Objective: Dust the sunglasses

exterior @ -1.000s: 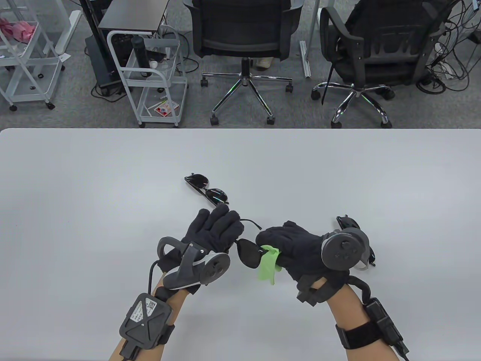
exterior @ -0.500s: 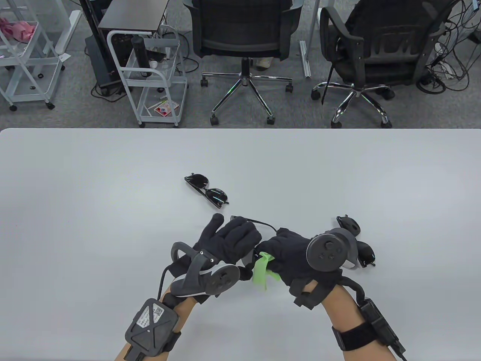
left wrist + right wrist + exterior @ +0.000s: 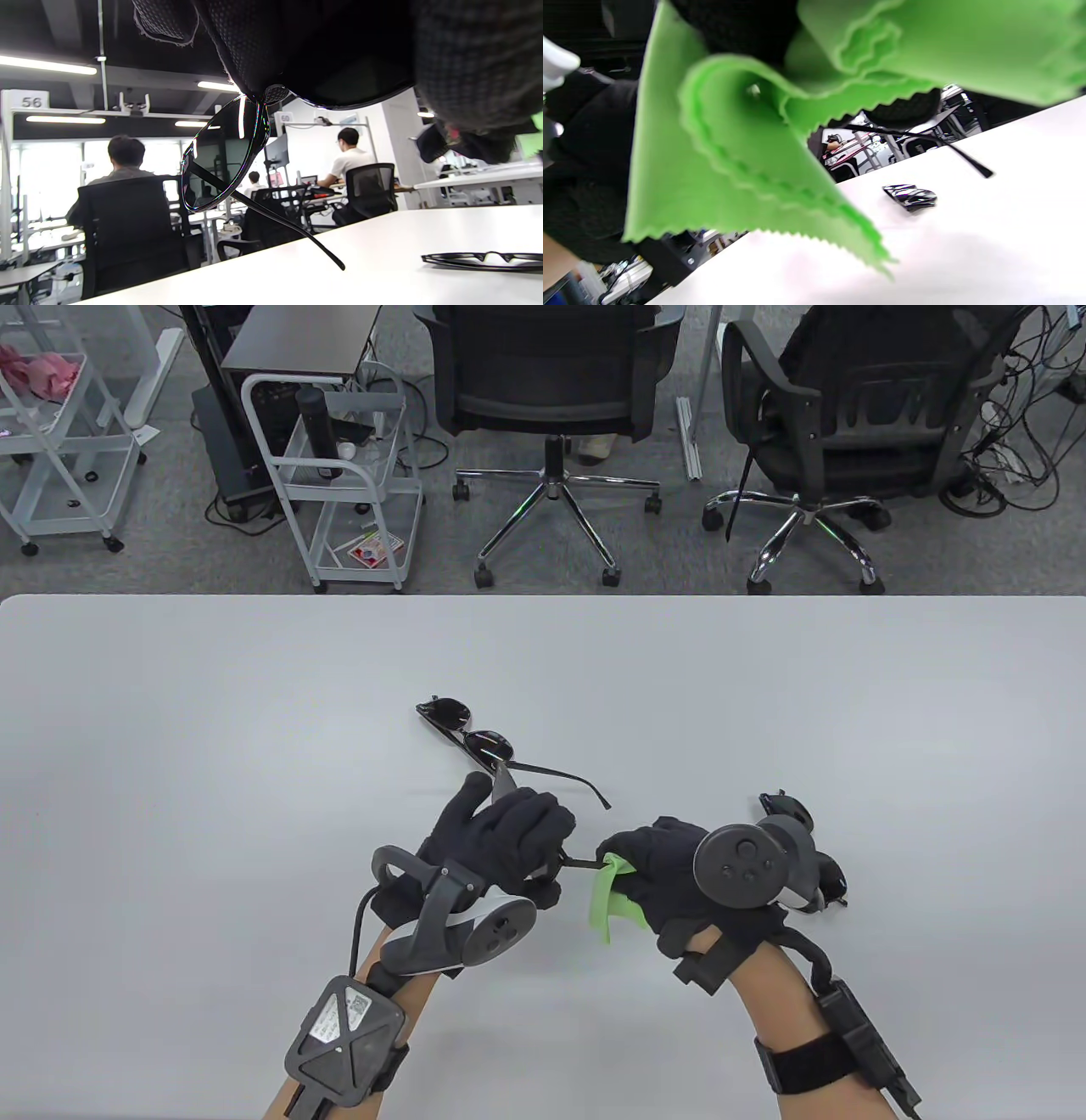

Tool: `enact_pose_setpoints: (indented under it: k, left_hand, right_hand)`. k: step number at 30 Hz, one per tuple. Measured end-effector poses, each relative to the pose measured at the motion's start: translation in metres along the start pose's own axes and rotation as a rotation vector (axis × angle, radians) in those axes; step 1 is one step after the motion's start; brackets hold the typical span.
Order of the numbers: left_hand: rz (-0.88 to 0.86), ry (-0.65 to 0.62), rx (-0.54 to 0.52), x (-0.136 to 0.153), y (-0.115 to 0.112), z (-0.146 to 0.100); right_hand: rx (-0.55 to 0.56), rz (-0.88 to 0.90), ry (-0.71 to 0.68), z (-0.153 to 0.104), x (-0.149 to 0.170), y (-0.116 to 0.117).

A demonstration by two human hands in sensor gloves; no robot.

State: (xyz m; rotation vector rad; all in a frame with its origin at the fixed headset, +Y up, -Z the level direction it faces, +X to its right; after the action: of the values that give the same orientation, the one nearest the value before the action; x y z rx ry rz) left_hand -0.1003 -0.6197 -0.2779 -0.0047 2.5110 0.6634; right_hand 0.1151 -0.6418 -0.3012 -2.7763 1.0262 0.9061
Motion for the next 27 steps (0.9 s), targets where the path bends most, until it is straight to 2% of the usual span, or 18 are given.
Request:
enact_pose_setpoints:
  k: [5,13,18,22,25,27]
  left_hand:
    - [-0.060,0.073,0.016,0.021,-0.005,-0.003]
    - [-0.102,0.071,0.048,0.023,-0.008,-0.005]
    - [-0.078,0.042,0.024,0.016,-0.004,-0.005]
    - [-0.014,-0.053,0.039,-0.011,-0.007,-0.004]
    - [0.090,-0.136,0.039,-0.036,-0.011,-0.004]
    - [0.117,-0.139,0.039,-0.040,-0.014,-0.005]
  right_hand:
    - [0.038,0.113,0.075,-0.003,0.024,-0.004]
    - [0.050,0.252,0.115,-0.008,0.043,-0.003]
    - [0.029,0.221,0.073,-0.005,0.033,0.000]
    - [-0.058,0.129,-0.007,0.003,0.007,0.015]
    - [-0.075,0.158,-0.044,0.009,-0.010,0.026]
    - [-0.068,0.134,-0.028,0.010,-0.013,0.028]
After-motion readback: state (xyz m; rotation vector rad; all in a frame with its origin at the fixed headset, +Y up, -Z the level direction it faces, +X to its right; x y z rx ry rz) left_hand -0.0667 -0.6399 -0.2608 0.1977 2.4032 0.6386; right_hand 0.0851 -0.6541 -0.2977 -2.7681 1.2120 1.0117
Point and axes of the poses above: the tracker on the back of each hand, its own x axis roughly to the little-finger side, its own z axis roughly from the wrist to the fingertips, y = z × x, the point moved 3 cm from there along z, roughly from the wrist to the fingertips, and after that the axes turned 3 degrees about -x, right-handed, at the moved point
